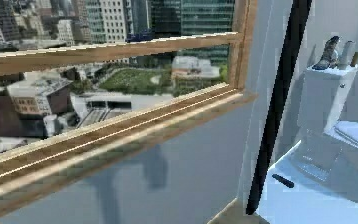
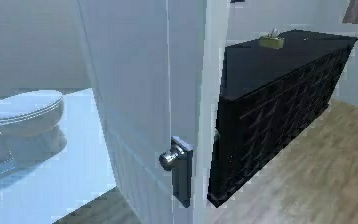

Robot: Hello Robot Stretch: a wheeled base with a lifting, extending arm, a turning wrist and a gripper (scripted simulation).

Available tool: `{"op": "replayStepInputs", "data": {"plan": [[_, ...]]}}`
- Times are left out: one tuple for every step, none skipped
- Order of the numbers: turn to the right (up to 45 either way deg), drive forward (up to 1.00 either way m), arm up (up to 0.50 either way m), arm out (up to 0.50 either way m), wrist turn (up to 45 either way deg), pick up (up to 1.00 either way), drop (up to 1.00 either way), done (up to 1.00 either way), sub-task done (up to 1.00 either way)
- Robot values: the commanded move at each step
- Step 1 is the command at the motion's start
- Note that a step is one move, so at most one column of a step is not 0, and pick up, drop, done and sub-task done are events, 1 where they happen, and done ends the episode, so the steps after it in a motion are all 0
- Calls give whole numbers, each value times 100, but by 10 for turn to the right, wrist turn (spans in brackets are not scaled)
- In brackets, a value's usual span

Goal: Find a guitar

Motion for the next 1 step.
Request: {"op": "replayStepInputs", "data": {"plan": [[450,0,0,0,0,0,0,0,0]]}}
